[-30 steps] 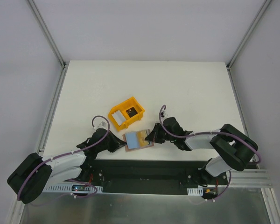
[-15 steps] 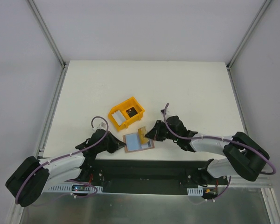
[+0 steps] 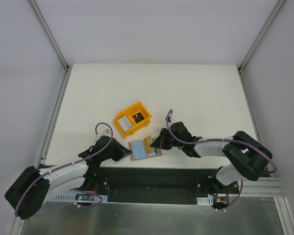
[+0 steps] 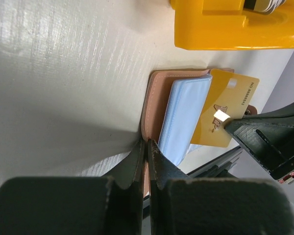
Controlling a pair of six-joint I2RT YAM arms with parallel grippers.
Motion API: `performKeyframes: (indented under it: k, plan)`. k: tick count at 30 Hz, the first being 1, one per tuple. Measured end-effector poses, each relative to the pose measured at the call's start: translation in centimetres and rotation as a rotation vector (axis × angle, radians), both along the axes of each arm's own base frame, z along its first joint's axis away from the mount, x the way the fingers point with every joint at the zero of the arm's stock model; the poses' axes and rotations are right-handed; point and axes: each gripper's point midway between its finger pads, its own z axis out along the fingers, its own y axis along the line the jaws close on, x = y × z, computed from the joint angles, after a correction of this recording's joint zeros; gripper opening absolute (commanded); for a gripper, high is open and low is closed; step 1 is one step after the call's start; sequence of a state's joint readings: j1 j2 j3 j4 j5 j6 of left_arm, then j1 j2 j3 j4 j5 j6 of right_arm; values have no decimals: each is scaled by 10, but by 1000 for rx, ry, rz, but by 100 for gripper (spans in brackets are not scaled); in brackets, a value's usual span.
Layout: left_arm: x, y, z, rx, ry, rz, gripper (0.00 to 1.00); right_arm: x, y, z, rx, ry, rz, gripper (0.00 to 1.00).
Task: Put the credit cards into the card holder
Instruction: Insert the credit card into the card holder.
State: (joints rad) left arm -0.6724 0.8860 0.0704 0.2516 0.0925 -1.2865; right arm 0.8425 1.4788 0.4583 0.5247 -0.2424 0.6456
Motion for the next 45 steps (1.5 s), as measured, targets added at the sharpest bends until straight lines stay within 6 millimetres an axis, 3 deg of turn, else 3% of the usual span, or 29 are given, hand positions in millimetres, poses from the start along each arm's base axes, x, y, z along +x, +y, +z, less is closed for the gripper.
performKeyframes:
  k: [14, 21, 45]
  plan:
    - [0, 0, 0, 1, 1, 1, 0, -1, 3, 0, 41, 15, -20, 0]
    - [0, 0, 0, 0, 0, 1, 0, -2, 4, 12, 55, -21, -6, 0]
    - [0, 0, 0, 0, 0, 1, 0, -8, 4, -11, 36, 38, -13, 0]
